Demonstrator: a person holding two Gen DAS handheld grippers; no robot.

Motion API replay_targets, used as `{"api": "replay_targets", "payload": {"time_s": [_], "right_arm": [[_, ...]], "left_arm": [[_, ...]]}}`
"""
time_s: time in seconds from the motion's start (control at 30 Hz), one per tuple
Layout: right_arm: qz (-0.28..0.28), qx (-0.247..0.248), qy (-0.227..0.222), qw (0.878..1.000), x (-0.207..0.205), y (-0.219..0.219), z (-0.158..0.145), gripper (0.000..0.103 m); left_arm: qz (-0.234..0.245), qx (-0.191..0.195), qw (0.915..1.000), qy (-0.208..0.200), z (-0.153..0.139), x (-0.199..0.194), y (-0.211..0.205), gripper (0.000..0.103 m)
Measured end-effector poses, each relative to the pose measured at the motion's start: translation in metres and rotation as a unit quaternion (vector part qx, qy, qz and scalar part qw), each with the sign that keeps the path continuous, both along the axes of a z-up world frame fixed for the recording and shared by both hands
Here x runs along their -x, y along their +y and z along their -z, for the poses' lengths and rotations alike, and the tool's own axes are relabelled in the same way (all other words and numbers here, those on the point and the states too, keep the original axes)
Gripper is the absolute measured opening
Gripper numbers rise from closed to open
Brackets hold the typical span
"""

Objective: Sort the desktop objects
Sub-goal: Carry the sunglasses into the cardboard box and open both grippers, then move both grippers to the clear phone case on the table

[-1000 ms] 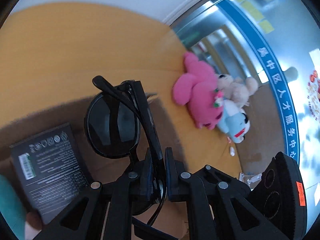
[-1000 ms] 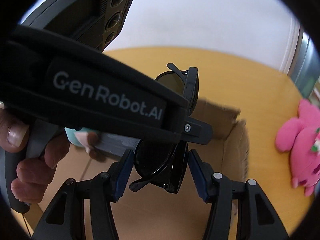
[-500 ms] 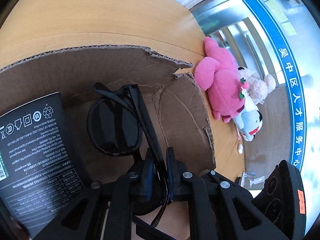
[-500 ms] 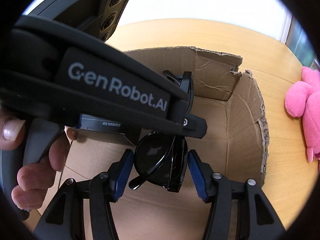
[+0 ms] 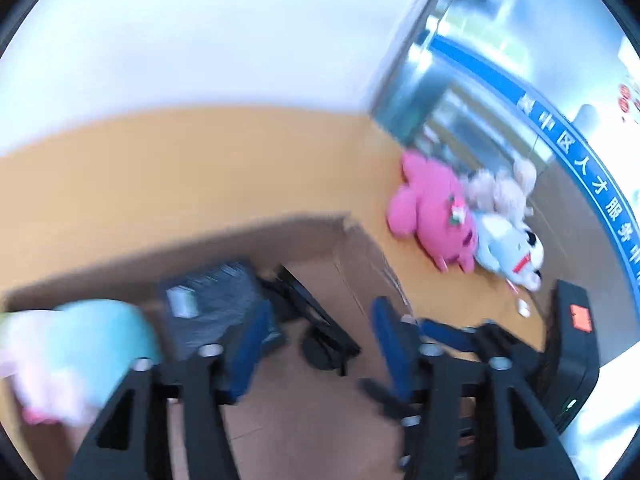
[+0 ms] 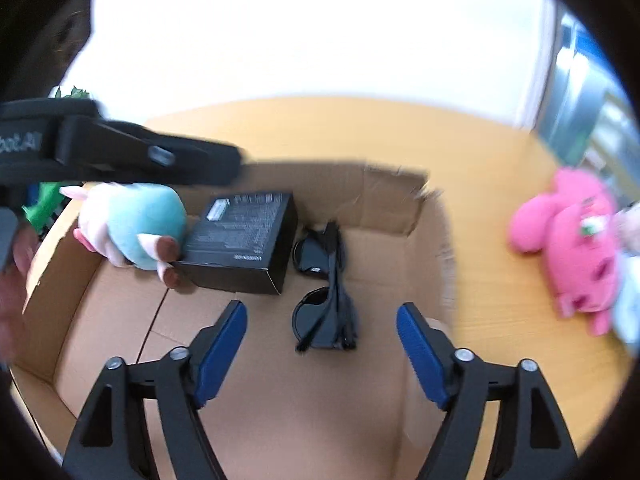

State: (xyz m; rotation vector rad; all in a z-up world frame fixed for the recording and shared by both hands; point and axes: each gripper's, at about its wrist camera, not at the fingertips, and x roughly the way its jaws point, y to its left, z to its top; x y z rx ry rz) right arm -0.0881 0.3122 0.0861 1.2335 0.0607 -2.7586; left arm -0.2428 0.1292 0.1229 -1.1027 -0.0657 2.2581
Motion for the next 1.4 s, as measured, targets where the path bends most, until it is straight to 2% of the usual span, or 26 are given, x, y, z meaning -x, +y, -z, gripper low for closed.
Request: {"api": "replay_targets", "payload": {"time_s": [0.03,0.07,0.1,0.17,0.23,0.3,0.53,0.67,0.8,0.93,1.17,1.3,1.4], "right_arm": [[0.006,-0.006,0.015,1.000,-0.017,-0.001,-0.008,0.080],[0.012,-0.011,0.030,0.999,-0.008,0.005,-0.019,0.080],[0.020,-0.017,0.051,0.998,-0.028,0.003,-0.029,0.081],[0.025,-0.021,0.079,0.996,-0.047,0.008,-0.038,0.083],[0.021,-0.022,0.109,0.994,-0.077,-0.006,-0.047,0.087],[0.017,-0.026,0.116,0.993,-0.095,-0.018,-0.046,0.087],[0.000,-0.009,0.115,0.993,-0.129,-0.031,-0.021,0.087],[-0.006,-0.013,0.105,0.994,-0.142,-0.035,-0.015,0.087],[-0.009,-0.016,0.103,0.995,-0.154,-0.034,-0.013,0.087],[-0.015,-0.012,0.088,0.996,-0.161,-0.034,-0.003,0.087],[-0.073,0.029,-0.002,0.997,-0.176,-0.030,0.037,0.087],[-0.107,0.074,-0.059,0.990,-0.184,-0.022,0.064,0.087],[-0.116,0.085,-0.079,0.986,-0.191,-0.020,0.077,0.087]], "left_arm": [[-0.024,0.000,0.9988,0.042,-0.015,-0.022,-0.015,0.071],[-0.041,-0.003,0.9965,0.073,-0.025,-0.039,-0.027,0.079],[-0.062,-0.002,0.9921,0.109,-0.035,-0.061,-0.041,0.083],[-0.098,0.005,0.9810,0.167,-0.048,-0.107,-0.063,0.098],[-0.122,0.008,0.9708,0.207,-0.053,-0.145,-0.078,0.102],[-0.136,0.014,0.9656,0.221,-0.049,-0.178,-0.090,0.102],[-0.149,0.013,0.9688,0.198,-0.010,-0.248,-0.111,0.102],[-0.154,0.001,0.9749,0.161,0.008,-0.257,-0.120,0.102],[-0.152,0.007,0.9773,0.148,0.020,-0.263,-0.120,0.102],[-0.132,0.007,0.9833,0.125,0.034,-0.264,-0.117,0.102],[-0.103,0.016,0.9913,0.080,0.063,-0.271,-0.116,0.102],[-0.056,-0.002,0.9979,0.034,0.086,-0.272,-0.104,0.102],[-0.021,-0.014,0.9997,-0.006,0.104,-0.267,-0.090,0.102]]}}
